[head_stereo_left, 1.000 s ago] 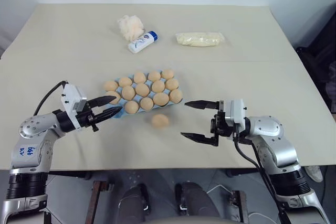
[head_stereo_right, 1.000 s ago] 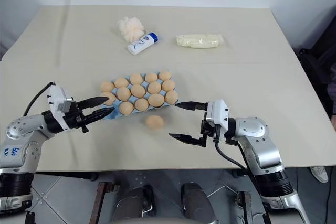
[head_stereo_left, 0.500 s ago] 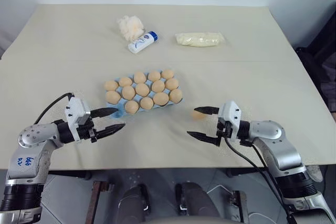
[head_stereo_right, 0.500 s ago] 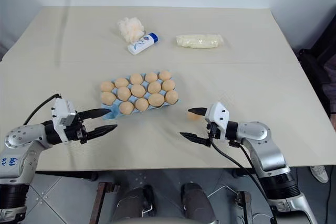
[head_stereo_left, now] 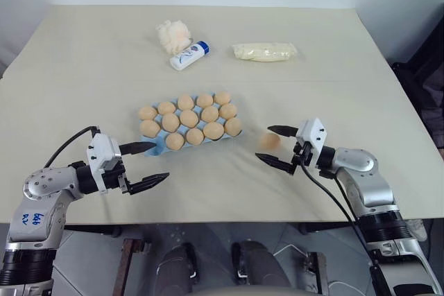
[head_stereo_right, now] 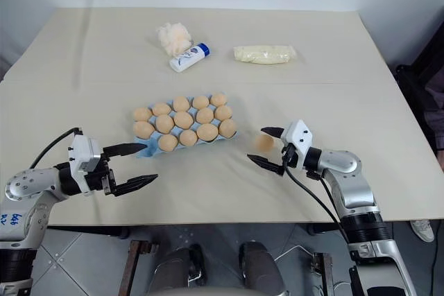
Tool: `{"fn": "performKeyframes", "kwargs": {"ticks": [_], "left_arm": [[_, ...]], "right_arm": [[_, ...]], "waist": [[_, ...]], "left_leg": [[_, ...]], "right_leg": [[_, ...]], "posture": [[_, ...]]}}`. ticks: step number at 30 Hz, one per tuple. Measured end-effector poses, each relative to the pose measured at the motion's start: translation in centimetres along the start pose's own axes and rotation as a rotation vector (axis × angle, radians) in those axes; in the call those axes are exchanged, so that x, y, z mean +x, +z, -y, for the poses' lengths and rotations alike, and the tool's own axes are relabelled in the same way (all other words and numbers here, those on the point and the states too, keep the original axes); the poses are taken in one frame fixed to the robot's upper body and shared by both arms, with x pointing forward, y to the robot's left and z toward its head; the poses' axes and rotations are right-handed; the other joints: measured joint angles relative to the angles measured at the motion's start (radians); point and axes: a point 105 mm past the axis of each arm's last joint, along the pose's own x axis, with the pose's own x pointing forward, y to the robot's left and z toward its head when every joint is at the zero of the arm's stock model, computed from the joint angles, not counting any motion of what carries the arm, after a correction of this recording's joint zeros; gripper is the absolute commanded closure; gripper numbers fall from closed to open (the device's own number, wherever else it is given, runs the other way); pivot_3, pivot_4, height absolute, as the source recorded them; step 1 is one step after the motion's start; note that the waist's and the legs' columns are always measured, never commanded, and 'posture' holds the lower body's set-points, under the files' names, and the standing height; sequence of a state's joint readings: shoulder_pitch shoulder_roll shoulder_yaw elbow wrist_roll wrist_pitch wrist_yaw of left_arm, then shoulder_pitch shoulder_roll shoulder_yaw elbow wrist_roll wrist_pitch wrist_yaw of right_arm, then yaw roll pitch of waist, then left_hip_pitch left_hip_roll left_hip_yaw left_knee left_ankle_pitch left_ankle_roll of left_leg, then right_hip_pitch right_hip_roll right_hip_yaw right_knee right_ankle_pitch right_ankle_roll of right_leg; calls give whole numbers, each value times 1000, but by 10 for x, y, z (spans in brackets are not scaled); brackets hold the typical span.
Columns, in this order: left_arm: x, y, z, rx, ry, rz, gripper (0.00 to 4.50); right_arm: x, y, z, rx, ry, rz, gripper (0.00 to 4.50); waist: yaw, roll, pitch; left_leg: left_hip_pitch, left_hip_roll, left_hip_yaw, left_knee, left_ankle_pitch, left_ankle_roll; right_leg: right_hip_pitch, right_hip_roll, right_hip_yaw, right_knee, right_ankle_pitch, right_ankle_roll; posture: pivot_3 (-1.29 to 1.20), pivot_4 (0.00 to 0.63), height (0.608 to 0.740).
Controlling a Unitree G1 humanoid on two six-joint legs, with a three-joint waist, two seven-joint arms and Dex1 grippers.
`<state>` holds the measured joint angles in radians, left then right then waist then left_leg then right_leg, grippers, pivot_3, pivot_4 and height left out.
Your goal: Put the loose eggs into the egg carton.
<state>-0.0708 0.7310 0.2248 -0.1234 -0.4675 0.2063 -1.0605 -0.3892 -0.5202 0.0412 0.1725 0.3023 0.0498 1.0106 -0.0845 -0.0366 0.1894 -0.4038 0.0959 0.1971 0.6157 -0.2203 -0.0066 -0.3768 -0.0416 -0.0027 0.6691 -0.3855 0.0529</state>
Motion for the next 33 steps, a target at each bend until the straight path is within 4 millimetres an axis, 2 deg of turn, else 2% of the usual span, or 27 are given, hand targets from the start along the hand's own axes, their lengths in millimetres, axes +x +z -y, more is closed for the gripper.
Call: {"fn": "performKeyframes", "kwargs": {"ticks": [7, 10, 14, 17, 23, 26, 29, 33], "left_arm": [[3, 6, 6, 31, -39, 11, 16], [5, 6, 9, 29, -62, 14, 16], [9, 5, 13, 27, -98, 12, 16], [10, 8, 12, 38, -102, 18, 0], [6, 7, 10, 35, -84, 14, 0], [-3, 6, 5, 31, -43, 8, 0], [-21, 4, -1, 14, 19, -15, 0], [-44, -8, -7, -35, 118, -38, 0]], "right_arm": [[-4, -7, 19, 31, -32, -55, 0], [-4, -16, 18, 56, -5, -75, 0], [11, -19, 9, 55, 50, -82, 0], [15, -25, 8, 68, 50, -81, 637], [20, -20, 7, 49, 60, -46, 2592], [22, -9, 3, 19, 84, -16, 2592], [31, 17, -7, -9, 121, 49, 2592], [62, 56, -34, 30, 212, 130, 2592]], "waist": [[1, 0, 0], [-1, 0, 0], [-2, 0, 0], [0, 0, 0], [0, 0, 0], [-4, 0, 0], [-10, 1, 0], [-18, 0, 0]], "left_leg": [[0, 0, 0, 0, 0, 0], [0, 0, 0, 0, 0, 0], [0, 1, 1, 0, 0, 0], [0, 1, 1, 0, 0, 0], [0, 1, 1, 0, 0, 0], [0, 1, 1, 0, 0, -1], [0, 2, 1, -1, 0, -1], [0, 2, 1, -1, -1, -2]], "right_leg": [[0, 0, 0, 0, 0, 0], [0, 0, 0, 0, 0, 0], [-1, 1, 1, 0, 0, 0], [-1, 1, 1, 0, 0, 0], [-1, 1, 1, 0, 0, 0], [-1, 1, 1, 0, 0, 0], [-2, 1, 1, 2, 0, 0], [-3, 1, 1, 3, 0, 0]], "posture": [[0, 150, 740], [0, 150, 740], [0, 150, 740], [0, 150, 740], [0, 150, 740], [0, 150, 740], [0, 150, 740], [0, 150, 740]]}}
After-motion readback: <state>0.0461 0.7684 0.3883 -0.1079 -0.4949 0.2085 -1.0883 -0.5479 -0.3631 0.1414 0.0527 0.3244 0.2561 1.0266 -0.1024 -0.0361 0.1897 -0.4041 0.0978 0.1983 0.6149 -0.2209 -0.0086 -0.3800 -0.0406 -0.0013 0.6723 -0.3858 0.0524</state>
